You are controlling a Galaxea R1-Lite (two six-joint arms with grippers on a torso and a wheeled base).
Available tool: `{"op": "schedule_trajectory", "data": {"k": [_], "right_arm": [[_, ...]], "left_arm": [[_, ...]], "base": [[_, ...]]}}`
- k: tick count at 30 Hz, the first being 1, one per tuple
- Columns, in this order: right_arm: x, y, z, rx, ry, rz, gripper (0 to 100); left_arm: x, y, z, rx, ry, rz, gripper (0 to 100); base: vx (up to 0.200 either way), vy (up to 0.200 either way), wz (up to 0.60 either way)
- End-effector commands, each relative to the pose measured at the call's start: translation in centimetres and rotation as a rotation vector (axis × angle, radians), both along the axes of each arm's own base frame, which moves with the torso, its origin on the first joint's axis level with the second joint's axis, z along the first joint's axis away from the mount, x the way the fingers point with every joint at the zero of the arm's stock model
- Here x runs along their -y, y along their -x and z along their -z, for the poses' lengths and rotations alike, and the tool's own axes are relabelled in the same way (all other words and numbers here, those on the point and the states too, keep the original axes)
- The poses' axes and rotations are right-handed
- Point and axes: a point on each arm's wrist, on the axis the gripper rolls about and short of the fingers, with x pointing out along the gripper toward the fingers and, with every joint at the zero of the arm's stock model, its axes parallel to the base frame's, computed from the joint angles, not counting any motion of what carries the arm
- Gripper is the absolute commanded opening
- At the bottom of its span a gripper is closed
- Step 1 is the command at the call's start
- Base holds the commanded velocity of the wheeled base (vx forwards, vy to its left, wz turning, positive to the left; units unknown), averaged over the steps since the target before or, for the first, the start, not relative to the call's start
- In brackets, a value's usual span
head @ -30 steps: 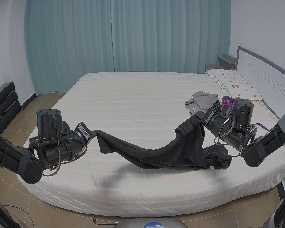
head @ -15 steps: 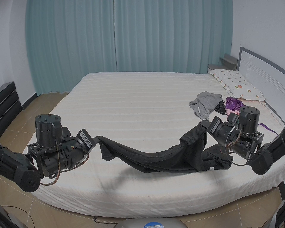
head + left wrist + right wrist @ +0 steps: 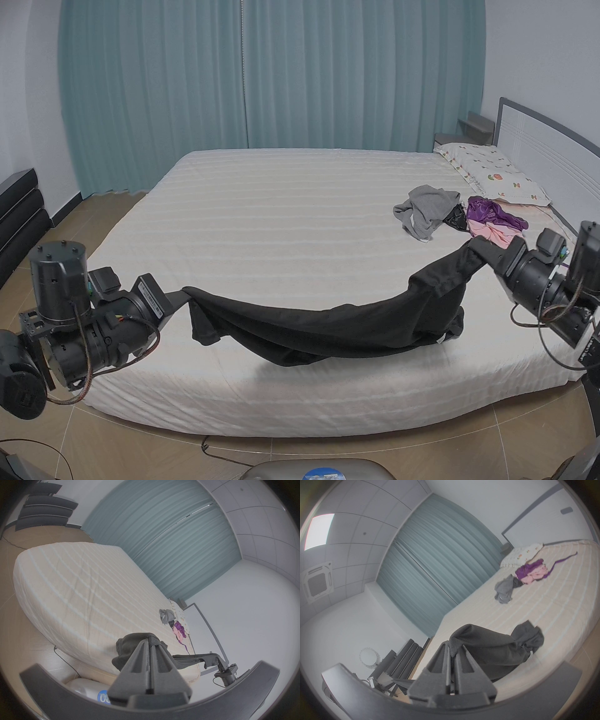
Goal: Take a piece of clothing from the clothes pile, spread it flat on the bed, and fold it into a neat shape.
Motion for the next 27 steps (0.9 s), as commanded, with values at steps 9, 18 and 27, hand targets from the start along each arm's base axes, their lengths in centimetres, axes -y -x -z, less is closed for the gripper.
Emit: {"op": "schedule_trajectory", "data": {"k": [9, 18, 27], "right_arm": [[2.8, 2.8, -12.9, 0.370, -0.077, 0.091, 0], [2.7, -5.5, -12.5, 0.319, -0.035, 0.181, 0], [2.6, -13.1, -8.8, 0.246, -0.004, 0.225, 0]], "left_arm": [[-1.5, 0.9, -10.1, 0.232, 0.058, -0.063, 0], [0.2, -6.0, -10.3, 0.166, 0.019, -0.113, 0], [2.1, -12.5, -7.0, 0.089, -0.014, -0.122, 0]], "base": [[0.000, 0.000, 0.00], [0.000, 0.000, 0.00], [0.133, 0.000, 0.00]]}}
